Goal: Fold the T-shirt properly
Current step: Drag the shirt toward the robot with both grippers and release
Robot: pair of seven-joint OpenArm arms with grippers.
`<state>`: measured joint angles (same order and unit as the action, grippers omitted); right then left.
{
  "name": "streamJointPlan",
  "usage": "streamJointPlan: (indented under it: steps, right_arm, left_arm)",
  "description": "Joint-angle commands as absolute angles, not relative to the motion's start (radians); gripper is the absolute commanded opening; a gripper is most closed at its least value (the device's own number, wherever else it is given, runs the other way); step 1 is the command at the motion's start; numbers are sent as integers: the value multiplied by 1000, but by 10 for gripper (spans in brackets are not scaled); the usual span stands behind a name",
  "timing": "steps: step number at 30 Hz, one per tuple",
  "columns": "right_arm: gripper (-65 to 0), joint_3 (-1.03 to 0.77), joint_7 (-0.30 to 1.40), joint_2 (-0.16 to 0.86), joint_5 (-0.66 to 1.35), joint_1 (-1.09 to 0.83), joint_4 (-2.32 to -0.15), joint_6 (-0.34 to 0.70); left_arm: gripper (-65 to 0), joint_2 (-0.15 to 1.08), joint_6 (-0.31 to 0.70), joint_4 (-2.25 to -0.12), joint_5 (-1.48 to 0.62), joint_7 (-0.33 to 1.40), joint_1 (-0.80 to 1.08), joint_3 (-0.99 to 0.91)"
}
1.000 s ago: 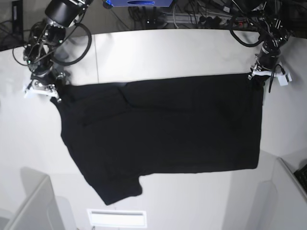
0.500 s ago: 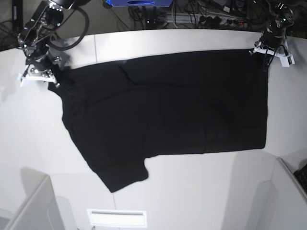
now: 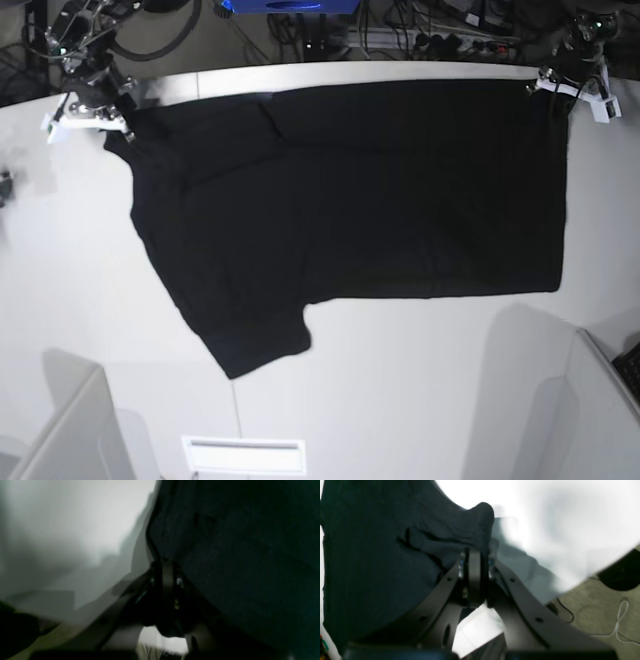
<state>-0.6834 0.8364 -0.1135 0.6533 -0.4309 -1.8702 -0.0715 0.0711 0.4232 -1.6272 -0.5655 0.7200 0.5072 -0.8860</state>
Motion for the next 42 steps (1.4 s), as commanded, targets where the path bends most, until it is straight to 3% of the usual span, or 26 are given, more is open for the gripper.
streamJointPlan:
  steps: [1, 22, 25, 26, 29, 36, 39, 42]
  right_arm:
    - [-650, -687, 831, -107, 661, -437, -1891, -71]
    - [-645, -688, 897, -133, 661, -524, -1929, -71]
    - [-464, -688, 892, -133, 661, -530, -1942, -71]
    - [-441, -690, 891, -133, 661, -530, -1949, -71]
    - [-456, -722, 889, -133, 661, -527, -1965, -71]
    - [-455, -834, 897, -133, 661, -492, -1969, -71]
    - [-455, -849, 889, -127, 661, -484, -1969, -70]
    - [-455, -843, 889, -91, 661, -450, -1969, -65]
  left_arm:
    - [-650, 88, 421, -1650, -567, 700, 519, -908]
    - [-650, 88, 421, -1650, -567, 700, 526, -921]
    - [-650, 88, 421, -1662, -567, 700, 526, -923]
    - [-650, 87, 421, -1672, -567, 700, 526, -923]
    - [-650, 85, 421, -1709, -567, 700, 539, -923]
    - [-262, 87, 421, -1730, -568, 700, 536, -924]
    - [-168, 88, 421, -1730, -568, 699, 535, -926]
    - [-138, 88, 421, -1758, -568, 697, 515, -977]
